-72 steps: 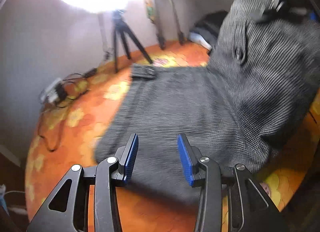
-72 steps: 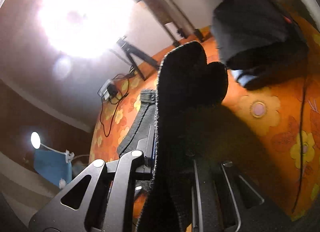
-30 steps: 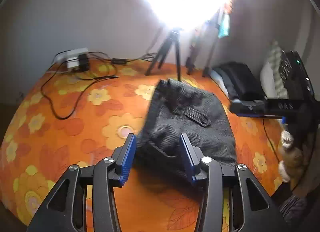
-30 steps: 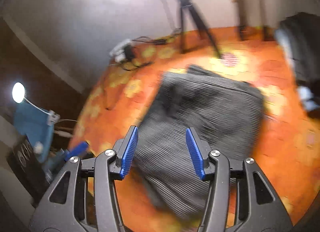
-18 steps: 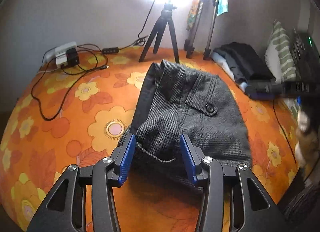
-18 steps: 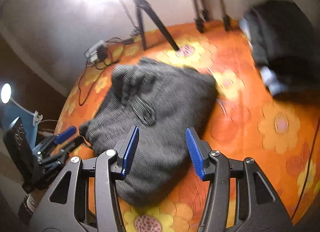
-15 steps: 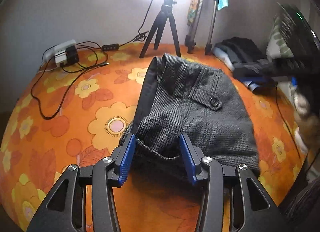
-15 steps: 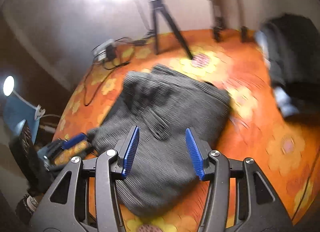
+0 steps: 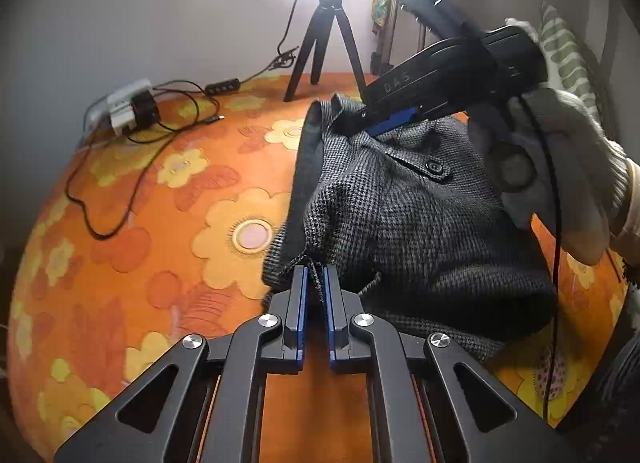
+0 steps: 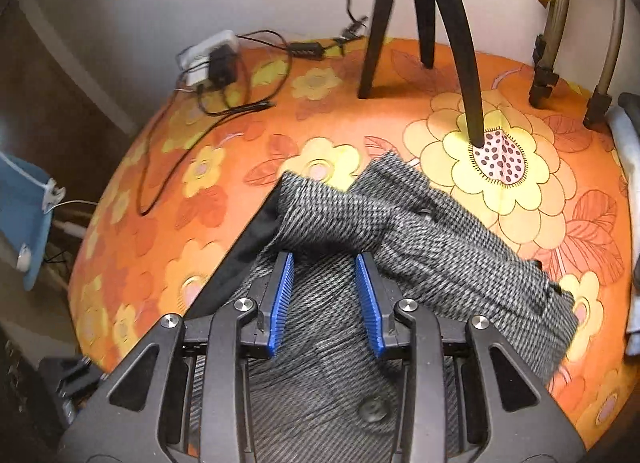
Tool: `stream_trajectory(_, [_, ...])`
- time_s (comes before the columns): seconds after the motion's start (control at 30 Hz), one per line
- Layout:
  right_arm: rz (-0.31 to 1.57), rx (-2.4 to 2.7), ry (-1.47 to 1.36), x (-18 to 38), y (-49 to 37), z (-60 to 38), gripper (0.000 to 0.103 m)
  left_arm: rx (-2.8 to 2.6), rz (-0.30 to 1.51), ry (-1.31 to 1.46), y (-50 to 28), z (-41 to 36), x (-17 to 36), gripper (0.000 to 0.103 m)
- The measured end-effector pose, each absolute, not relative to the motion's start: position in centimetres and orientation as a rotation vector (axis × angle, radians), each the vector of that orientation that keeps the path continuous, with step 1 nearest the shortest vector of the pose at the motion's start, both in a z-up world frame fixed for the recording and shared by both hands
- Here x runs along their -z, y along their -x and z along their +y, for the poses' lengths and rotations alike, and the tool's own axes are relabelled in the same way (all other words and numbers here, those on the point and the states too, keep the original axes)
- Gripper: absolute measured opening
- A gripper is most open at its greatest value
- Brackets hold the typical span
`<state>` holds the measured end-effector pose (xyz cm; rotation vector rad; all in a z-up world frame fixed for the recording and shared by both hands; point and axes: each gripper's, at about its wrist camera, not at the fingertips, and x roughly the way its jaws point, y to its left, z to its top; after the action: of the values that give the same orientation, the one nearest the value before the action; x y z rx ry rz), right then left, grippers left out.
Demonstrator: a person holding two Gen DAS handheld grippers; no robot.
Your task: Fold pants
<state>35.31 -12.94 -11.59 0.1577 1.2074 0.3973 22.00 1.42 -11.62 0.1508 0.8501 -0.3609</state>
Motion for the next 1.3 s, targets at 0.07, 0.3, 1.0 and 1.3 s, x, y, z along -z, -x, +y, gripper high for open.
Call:
stream_trajectory(0.07, [1.208,-0.403,-0.185,11.7,-35.7,-13.3,0.034,0.344,0.829,-0.134,-22.0,1.7,10.6,0.006])
stream_trajectory(0.3, [1.187,-0.414,-0.227,10.2,-35.3,-14.5,0.034,0.438,0.771,-0.043,-23.0,-0.5,8.0,0.007])
stream_trajectory(1.0, [1.067,-0.218,-0.381,6.5,-26.8,-28.2,0.07,0.239,0.867,0.074,-23.9,4.1,8.7,0.061])
stream_trajectory(1.3, [1.057,-0.284,-0.447,7.6,-26.6,-28.5,0.094,0.257,1.001,0.386,-23.1,5.6,9.6,0.071])
